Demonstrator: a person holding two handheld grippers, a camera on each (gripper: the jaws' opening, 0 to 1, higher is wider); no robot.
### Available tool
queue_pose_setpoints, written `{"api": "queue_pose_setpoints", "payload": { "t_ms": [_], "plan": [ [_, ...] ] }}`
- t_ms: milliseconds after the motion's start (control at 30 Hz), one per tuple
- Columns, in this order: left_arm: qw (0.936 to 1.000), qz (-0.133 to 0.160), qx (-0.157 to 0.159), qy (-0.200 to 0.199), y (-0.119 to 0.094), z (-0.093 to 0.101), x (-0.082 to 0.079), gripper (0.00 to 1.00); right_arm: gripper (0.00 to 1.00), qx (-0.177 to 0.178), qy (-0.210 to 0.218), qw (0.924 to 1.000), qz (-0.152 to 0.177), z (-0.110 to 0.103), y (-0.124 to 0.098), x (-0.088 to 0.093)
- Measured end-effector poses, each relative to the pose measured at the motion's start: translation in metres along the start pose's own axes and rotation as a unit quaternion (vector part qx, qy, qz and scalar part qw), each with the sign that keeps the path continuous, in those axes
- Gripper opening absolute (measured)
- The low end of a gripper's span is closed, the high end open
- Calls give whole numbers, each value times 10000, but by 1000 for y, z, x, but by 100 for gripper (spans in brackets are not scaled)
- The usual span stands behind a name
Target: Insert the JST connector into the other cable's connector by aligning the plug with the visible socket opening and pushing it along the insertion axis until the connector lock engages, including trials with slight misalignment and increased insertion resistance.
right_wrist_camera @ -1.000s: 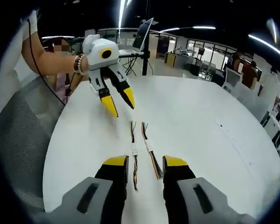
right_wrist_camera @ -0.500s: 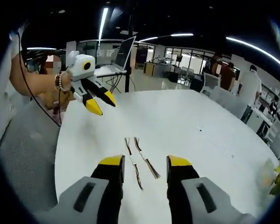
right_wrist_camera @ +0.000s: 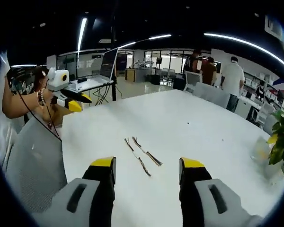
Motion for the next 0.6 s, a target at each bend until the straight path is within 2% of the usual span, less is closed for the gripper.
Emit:
{"api": "queue_pose_setpoints", "payload": {
  "t_ms": [100, 200, 367, 500, 600],
  "plan": [
    [9988, 116, -271, -394, -13, -4, 5, 41, 54, -3, 145, 9999, -72, -5, -6, 11],
    [9980, 107, -447, -423, -27, -5, 14, 45, 56, 139, 157, 9996, -209, -10, -13, 25],
    [9977, 8, -428, -533, -44, 10, 32, 47, 61, 339, -30, 9985, -428, -21, -25, 41],
    [9957, 31, -546, -754, -54, 16, 45, 48, 68, 634, 239, 9966, -475, -27, -35, 52],
    [9934, 2, -652, -949, -58, 17, 57, 51, 72, 816, 711, 9930, -473, -33, -37, 62]
  ]
}}
Point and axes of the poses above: the point that each gripper's makers call its tool centre point, and the gripper's own axes: y roughly forward along the fingers, z roughly to its right, x roughly out of its underside, the point moved 3 cm from there along -y, roughly backward along the fingers, and after that the axes turned 1 degree about x, right-handed, at the moved point
